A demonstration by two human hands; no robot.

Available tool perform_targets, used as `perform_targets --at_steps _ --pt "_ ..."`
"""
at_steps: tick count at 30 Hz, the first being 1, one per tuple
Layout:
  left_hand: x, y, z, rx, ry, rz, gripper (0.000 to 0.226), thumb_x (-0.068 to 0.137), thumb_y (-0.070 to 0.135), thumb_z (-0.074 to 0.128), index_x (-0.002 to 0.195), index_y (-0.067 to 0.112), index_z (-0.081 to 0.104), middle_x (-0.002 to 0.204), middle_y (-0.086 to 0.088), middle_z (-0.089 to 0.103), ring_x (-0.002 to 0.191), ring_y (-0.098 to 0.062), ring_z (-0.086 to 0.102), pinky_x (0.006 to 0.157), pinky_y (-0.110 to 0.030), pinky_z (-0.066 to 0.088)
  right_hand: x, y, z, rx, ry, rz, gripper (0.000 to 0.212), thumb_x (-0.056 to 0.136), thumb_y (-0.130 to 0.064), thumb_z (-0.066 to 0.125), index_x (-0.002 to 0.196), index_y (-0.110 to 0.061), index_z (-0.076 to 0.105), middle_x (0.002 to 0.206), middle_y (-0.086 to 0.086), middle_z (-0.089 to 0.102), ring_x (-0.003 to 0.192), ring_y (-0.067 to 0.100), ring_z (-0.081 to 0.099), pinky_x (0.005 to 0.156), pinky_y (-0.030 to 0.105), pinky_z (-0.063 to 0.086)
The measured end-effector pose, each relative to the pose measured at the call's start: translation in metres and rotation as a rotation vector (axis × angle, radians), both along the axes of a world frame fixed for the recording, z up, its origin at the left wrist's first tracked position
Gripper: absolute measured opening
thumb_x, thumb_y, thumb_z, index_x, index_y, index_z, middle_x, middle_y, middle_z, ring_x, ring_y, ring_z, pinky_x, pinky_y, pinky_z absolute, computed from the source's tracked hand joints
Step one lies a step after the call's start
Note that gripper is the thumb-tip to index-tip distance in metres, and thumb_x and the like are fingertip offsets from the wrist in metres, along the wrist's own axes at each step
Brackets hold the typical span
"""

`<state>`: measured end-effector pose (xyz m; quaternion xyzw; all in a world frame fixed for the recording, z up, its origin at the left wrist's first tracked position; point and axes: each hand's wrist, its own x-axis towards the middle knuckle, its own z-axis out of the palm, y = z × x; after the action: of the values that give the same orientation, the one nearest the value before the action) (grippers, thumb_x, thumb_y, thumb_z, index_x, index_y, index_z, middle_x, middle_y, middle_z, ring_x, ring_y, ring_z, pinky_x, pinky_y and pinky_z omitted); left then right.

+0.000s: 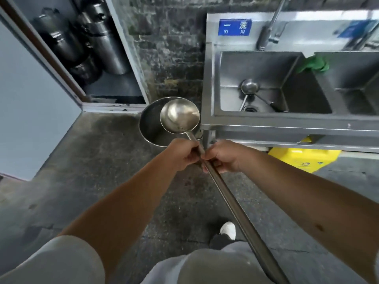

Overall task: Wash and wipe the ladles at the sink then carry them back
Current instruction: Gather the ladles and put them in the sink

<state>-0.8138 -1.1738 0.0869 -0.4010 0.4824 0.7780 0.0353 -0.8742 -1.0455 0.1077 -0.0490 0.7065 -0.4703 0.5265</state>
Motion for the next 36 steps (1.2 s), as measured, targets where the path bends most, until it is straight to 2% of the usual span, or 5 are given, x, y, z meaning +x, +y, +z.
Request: perform_targets --at_steps 8,12,22,32,36 --pt "-0.153 0.026 0.022 -0.025 0.016 -0.065 0.019 0.097 0.001 0.050 0.083 0.002 0.061 0.067 -0.011 0.066 0.053 -0.017 0.066 0.051 -0.031 0.058 -0.138 0.032 0.026 -0.033 0.064 -0.091 0.009 0.092 0.001 0.057 0.085 0.000 0.061 0.057 0.012 0.066 0.054 0.023 0.066 0.057 0.030 0.055" --pt "-0.217 0.032 0.017 -0.017 -0.014 -0.105 0.020 0.097 0.000 0.050 0.079 0.003 0.060 0.072 -0.012 0.062 0.066 -0.019 0.062 0.075 -0.036 0.056 -0.192 0.038 0.027 -0.024 0.073 -0.151 0.006 0.092 0.002 0.057 0.088 0.005 0.061 0.061 0.016 0.066 0.050 0.021 0.067 0.049 0.025 0.054" --pt "-0.376 0.014 -0.019 -0.016 -0.117 -0.288 0.015 0.093 -0.002 0.053 0.081 0.001 0.061 0.074 -0.014 0.062 0.061 -0.020 0.059 0.047 -0.025 0.052 -0.321 0.021 -0.002 0.080 -0.026 -0.410 0.005 0.093 -0.002 0.059 0.094 0.002 0.061 0.071 0.016 0.065 0.054 0.018 0.068 0.048 0.023 0.053" --pt "-0.504 -0.001 -0.036 0.002 -0.152 -0.419 0.010 0.090 -0.005 0.059 0.085 0.002 0.063 0.072 -0.010 0.062 0.057 -0.015 0.062 0.045 -0.021 0.053 -0.436 -0.005 -0.022 0.142 -0.074 -0.594 0.012 0.094 -0.004 0.061 0.083 0.000 0.060 0.047 0.007 0.064 0.060 0.021 0.067 0.081 0.039 0.059" --pt "-0.539 0.003 -0.057 -0.051 -0.205 -0.467 0.009 0.089 -0.002 0.060 0.093 0.004 0.066 0.074 -0.009 0.061 0.061 -0.015 0.060 0.045 -0.019 0.052 -0.474 -0.006 -0.044 0.166 -0.100 -0.595 0.013 0.094 -0.005 0.060 0.082 -0.002 0.059 0.049 0.005 0.066 0.054 0.017 0.067 0.066 0.031 0.059"
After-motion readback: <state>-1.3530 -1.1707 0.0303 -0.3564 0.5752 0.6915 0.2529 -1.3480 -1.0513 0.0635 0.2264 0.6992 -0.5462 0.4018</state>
